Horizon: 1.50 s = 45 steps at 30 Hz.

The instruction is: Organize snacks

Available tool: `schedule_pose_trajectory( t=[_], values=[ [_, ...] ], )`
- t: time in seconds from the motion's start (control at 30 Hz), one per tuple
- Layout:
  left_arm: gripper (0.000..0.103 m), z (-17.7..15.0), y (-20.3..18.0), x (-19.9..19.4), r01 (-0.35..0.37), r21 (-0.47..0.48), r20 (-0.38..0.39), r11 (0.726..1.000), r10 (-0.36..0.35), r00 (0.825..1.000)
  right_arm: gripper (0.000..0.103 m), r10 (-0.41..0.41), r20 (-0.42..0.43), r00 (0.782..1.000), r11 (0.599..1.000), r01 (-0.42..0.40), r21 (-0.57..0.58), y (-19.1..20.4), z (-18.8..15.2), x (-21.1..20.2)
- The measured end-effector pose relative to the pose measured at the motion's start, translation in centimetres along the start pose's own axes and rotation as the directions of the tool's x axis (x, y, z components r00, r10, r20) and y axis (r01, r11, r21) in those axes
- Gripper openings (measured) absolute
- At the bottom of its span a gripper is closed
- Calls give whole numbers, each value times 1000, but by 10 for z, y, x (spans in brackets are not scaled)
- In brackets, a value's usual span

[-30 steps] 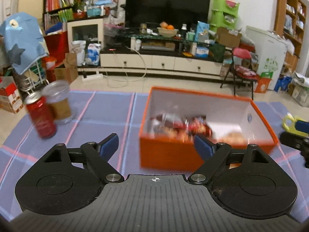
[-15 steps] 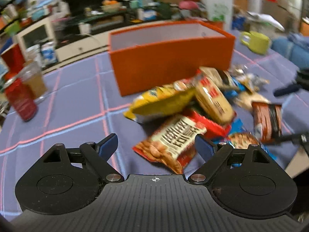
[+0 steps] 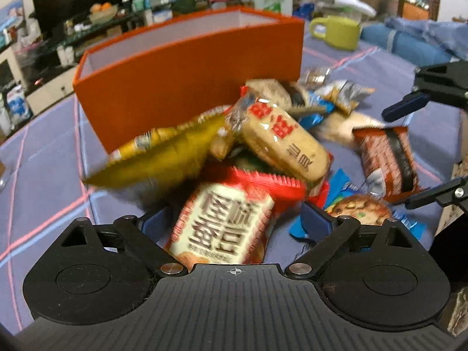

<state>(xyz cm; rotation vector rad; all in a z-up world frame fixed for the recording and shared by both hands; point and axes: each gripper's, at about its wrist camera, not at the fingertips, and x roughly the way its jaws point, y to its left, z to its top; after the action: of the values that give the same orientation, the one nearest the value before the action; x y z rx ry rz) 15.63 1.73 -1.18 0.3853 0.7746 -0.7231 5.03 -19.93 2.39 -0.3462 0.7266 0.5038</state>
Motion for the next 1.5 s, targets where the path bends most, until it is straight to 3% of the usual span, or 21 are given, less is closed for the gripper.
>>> schedule_pose_trajectory(
  t=[0.4,0.53,0.7,0.8,0.9,0.97,1.07,1.13,1.27,1.5],
  values=[
    [75,-12,-11,-8,8,-15,-48,1000,-9,999,87,-9,-61,998,1000,8,-25,5,1,18],
    [75,-10,-6,-1,14,-44,-45,999,-16,999,73,-17,-69,997,1000,15,-25,4,2,19],
    [38,-8,-3,-5,18,-67,-29,998,-20,999,66,-20,-87,996,1000,20,-1,2,5,20],
    [37,-10,-4,-7,33,-59,-28,998,-35,999,66,-15,-88,996,1000,16,17,-1,6,19],
    [47,-9,-9,-6,46,-50,-30,998,-48,998,66,-17,-89,996,1000,18,15,0,6,19],
    [47,-8,-13,-4,40,-53,-29,998,-41,999,66,-17,-89,996,1000,18,15,-1,6,19],
    [28,-3,-14,-5,23,-78,-38,997,-26,999,64,-22,-88,996,1000,23,11,1,6,19],
    [22,-1,-14,-7,12,-98,-46,995,-17,999,60,-26,-88,996,1000,26,3,1,6,17],
    [20,0,-20,-13,-44,-67,-48,997,41,998,55,-24,-81,996,1000,25,5,2,8,13],
    [20,5,-17,-29,-71,-96,-2,993,72,997,54,-52,-51,997,998,53,18,-2,11,8]
  ],
)
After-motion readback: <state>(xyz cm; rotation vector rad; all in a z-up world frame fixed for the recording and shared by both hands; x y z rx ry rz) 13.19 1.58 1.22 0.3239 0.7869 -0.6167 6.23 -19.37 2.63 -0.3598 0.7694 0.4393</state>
